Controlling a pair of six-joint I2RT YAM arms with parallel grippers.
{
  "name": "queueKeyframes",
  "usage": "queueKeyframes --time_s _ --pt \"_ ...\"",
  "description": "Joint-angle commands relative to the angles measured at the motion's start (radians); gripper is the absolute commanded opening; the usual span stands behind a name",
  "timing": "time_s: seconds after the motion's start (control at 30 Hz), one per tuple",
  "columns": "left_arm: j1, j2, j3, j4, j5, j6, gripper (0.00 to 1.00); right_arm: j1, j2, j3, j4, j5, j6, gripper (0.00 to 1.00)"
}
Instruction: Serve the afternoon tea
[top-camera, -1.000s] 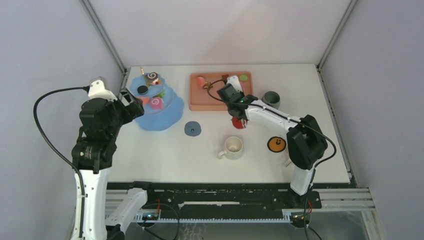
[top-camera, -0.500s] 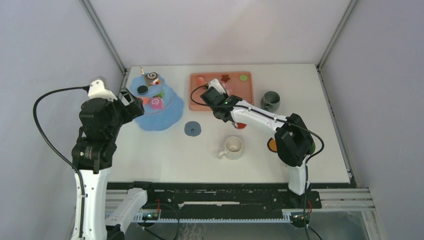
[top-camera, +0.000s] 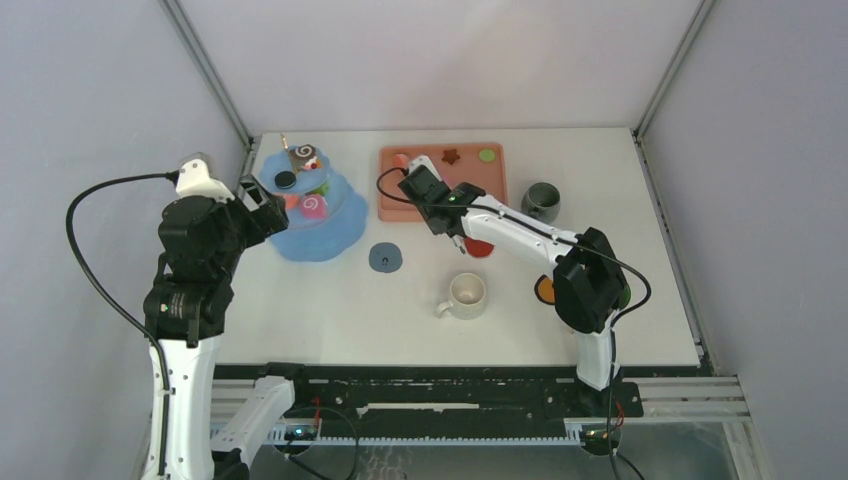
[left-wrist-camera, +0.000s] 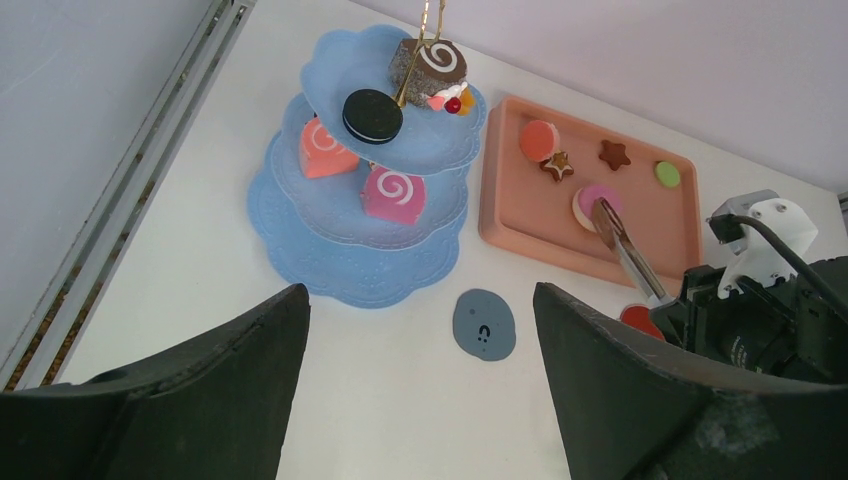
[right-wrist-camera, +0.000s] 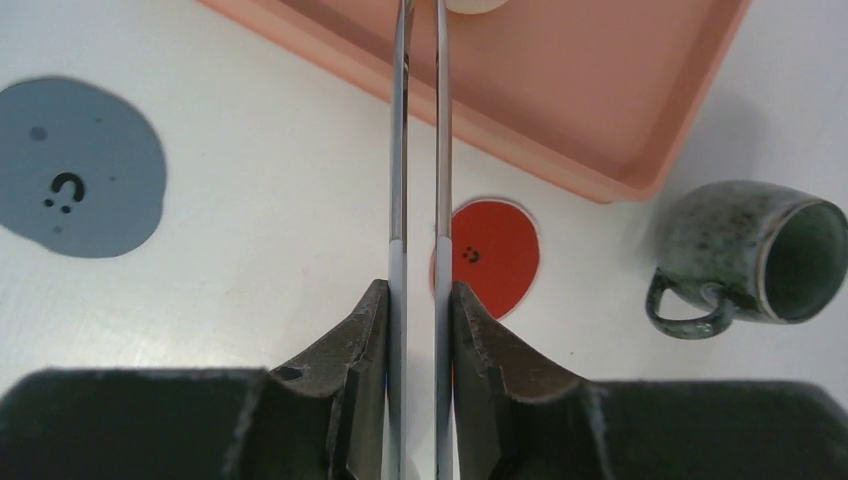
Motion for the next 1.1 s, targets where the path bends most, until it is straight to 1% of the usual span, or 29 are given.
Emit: queueKeyframes --time_s 0.0,0.17,0.4,0.67,1.07 --pt "0.008 -0.012 -0.009 0.026 -0.004 -0.002 0.87 0.006 -0.01 0.06 -0.004 -0.089 0.037 0.31" --pt "0.007 -0.012 -0.006 0.024 -0.005 -0.002 0.87 -0.023 -0.063 0.06 0.003 -0.199 0.074 0.32" --pt "0.008 -0.012 -0.007 0.024 -0.004 -0.004 0.87 -0.146 -0.168 -0.077 0.086 -0.346 0.155 0.33" --pt "0.007 -0.009 -0.011 0.025 -0.007 -0.006 0.87 -0.215 -0.214 -0.177 0.111 -0.353 0.141 0.4" --pt "0.008 -0.001 -0.008 0.031 -0.003 -0.009 0.87 -0.242 -0.193 -0.206 0.163 -0.404 0.138 0.47"
